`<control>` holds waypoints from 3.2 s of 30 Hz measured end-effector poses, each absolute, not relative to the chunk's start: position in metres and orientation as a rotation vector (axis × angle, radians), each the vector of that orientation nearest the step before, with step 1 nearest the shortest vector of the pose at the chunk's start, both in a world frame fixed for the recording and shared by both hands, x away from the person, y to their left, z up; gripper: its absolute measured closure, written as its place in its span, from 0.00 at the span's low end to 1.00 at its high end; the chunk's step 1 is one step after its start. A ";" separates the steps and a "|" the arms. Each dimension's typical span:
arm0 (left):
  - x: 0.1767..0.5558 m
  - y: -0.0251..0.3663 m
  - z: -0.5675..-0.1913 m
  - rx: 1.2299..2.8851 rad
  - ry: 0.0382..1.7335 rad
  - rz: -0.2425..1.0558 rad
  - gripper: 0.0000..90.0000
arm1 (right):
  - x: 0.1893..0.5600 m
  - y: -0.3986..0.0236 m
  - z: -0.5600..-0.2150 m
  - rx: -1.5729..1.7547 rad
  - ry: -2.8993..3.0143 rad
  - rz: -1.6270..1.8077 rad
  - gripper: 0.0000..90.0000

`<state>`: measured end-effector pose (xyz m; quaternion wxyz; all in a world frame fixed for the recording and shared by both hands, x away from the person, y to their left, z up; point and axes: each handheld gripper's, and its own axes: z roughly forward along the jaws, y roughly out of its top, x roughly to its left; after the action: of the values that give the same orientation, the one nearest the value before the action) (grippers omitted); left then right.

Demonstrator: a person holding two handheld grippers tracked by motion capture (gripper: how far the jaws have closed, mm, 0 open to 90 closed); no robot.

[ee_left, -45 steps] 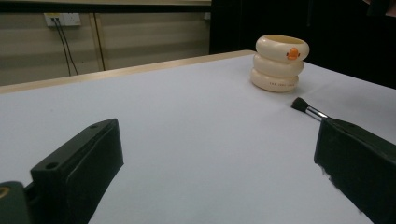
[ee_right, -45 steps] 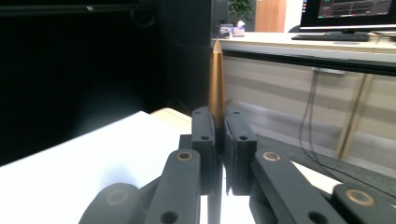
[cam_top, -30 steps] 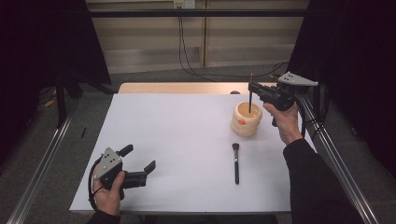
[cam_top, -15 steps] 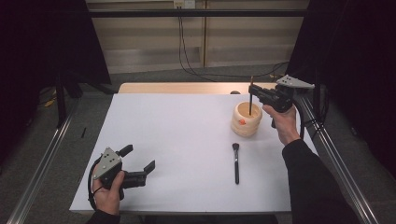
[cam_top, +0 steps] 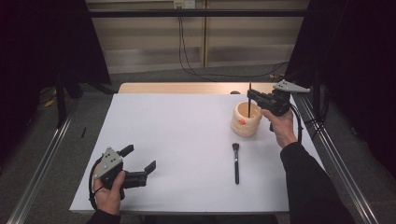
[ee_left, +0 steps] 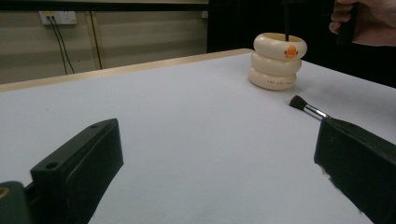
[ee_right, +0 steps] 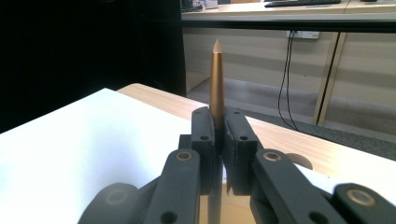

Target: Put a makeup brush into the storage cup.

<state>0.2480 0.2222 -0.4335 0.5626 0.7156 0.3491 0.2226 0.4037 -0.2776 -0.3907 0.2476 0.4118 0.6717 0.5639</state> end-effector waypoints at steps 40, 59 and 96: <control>0.248 0.222 -0.433 1.695 0.814 0.518 0.01 | 0.396 -0.279 -0.409 1.143 1.869 1.528 0.75; 0.248 0.222 -0.433 1.688 0.816 0.513 0.01 | 0.375 -0.273 -0.403 1.077 1.856 1.531 0.12; 0.241 0.226 -0.430 1.666 0.821 0.542 0.01 | 0.292 -0.298 -0.405 1.120 1.738 1.510 0.01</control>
<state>0.2409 0.2258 -0.4297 0.5673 0.7091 0.3494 0.2308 0.2924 -0.2976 -0.4045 0.2864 0.4192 0.6503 0.5651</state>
